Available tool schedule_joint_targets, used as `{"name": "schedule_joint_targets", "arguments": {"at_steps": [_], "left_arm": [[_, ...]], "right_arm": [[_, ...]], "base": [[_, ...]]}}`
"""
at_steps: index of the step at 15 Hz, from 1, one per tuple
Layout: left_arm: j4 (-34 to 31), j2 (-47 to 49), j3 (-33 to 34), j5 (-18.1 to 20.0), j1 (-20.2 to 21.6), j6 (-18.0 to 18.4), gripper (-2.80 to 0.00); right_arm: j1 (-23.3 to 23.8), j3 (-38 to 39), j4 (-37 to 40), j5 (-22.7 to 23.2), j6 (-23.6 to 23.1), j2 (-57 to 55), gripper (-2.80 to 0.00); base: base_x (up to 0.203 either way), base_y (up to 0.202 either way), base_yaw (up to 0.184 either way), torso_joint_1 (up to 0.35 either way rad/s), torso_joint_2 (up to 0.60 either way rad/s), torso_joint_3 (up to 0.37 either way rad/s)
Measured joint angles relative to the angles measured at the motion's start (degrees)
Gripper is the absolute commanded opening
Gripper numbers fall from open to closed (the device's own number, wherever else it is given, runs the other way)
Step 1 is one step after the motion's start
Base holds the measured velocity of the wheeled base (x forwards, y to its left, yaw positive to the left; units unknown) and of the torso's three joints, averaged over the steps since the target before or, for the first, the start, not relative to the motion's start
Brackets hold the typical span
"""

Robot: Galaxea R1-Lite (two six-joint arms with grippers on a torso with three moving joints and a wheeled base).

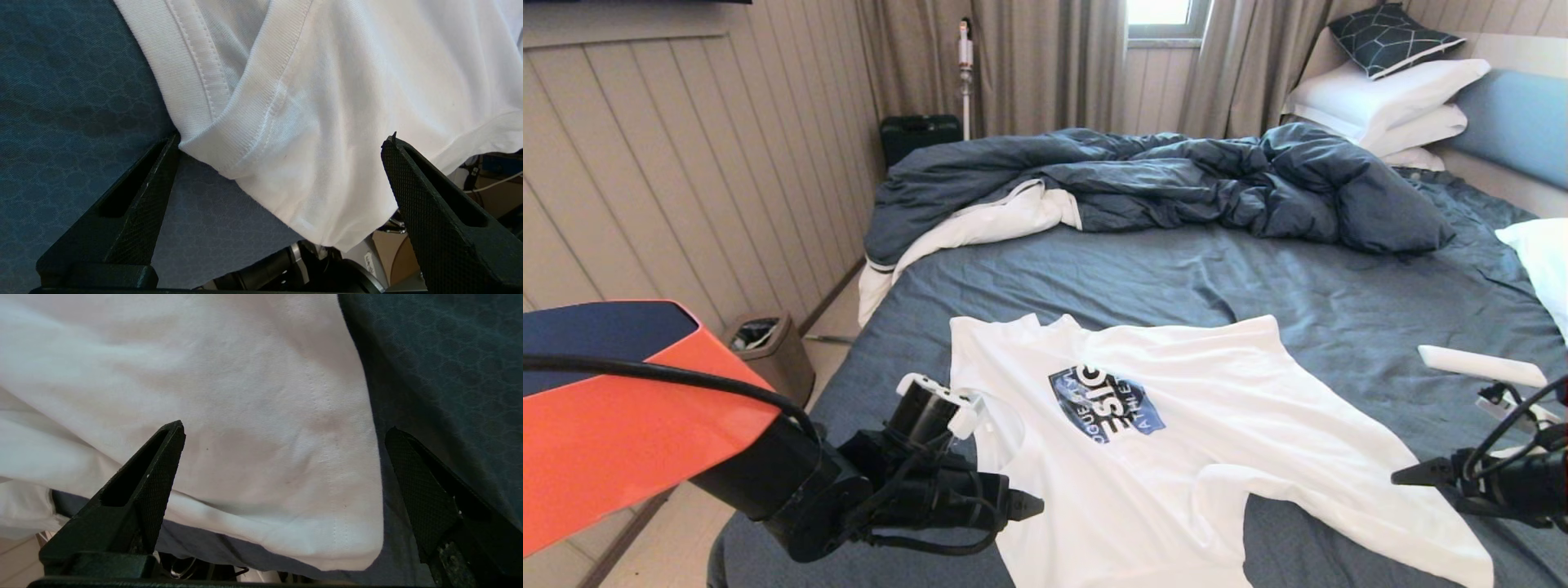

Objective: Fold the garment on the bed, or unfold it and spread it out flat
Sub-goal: Unford the white T-shirt

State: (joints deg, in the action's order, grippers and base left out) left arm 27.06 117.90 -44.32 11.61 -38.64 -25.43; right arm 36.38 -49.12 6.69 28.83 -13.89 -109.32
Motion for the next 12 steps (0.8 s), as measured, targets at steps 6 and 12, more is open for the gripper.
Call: {"name": "schedule_joint_targets", "arguments": {"at_steps": [6, 12], "left_arm": [[-0.05, 0.22, -0.29, -0.06, 0.06, 0.07, 0.00], [0.00, 0.11, -0.33, -0.06, 0.06, 0.02, 0.00]], "right_arm": [[-0.06, 0.66, 0.00, -0.15, -0.89, -1.00, 0.00], [0.02, 0.80, -0.05, -0.20, -1.70, -2.55, -2.80]], "base": [[0.000, 0.000, 0.000, 0.000, 0.00, 0.000], [0.000, 0.000, 0.000, 0.000, 0.00, 0.000]]}}
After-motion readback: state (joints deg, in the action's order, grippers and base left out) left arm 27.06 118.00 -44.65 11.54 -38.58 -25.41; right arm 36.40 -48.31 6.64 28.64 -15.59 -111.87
